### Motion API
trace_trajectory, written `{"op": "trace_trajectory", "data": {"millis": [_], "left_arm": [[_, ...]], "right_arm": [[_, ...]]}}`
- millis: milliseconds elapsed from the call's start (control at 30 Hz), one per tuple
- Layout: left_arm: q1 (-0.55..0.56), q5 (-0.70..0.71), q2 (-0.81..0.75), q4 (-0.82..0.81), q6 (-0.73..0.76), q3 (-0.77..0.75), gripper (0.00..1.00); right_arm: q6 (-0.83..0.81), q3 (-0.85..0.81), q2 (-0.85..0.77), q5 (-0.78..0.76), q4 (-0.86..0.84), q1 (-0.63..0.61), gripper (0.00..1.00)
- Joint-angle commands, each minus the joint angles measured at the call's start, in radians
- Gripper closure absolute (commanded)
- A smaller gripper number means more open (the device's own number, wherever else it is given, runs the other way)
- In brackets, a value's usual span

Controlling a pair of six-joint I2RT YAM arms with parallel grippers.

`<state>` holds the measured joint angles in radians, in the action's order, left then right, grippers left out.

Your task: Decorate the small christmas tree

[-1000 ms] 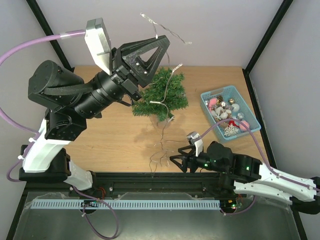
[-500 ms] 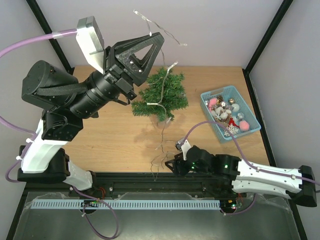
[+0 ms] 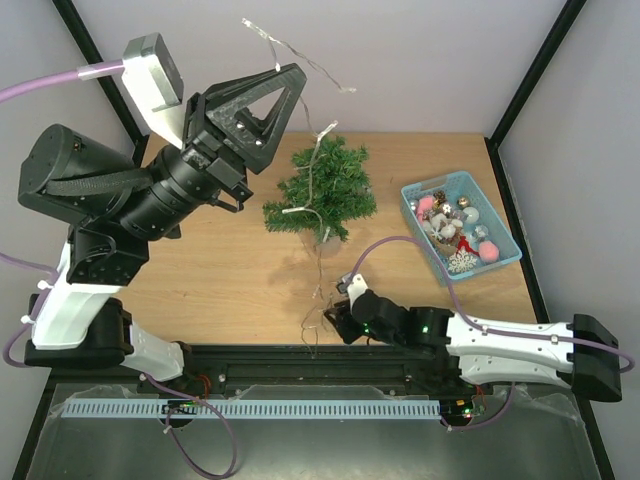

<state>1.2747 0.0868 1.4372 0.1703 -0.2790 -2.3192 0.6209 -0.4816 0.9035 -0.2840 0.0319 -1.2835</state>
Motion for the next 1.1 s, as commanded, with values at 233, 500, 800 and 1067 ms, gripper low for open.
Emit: {"op": "trace_trajectory", "data": {"millis": [233, 500, 800, 1067], "left_arm": [[-0.005, 0.099, -0.081, 0.094, 0.009, 0.076, 0.95], [-0.005, 0.107, -0.075, 0.191, -0.003, 0.084, 0.95], [-0.006, 0.139, -0.079, 0.215, 0.026, 0.047, 0.95], [-0.005, 0.199, -0.147, 0.264, 0.04, 0.034, 0.95]], "right_arm": [[0.056, -0.274, -0.146, -0.36, 0.367, 0.007, 0.99], [-0.052, -0.644, -0.136, -0.632, 0.58, 0.043, 0.99], [-0.464, -0.963, 0.123, -0.653, 0.323, 0.308, 0.99], [-0.516, -1.331, 0.363, -0.365, 0.329, 0.646, 0.99]]}}
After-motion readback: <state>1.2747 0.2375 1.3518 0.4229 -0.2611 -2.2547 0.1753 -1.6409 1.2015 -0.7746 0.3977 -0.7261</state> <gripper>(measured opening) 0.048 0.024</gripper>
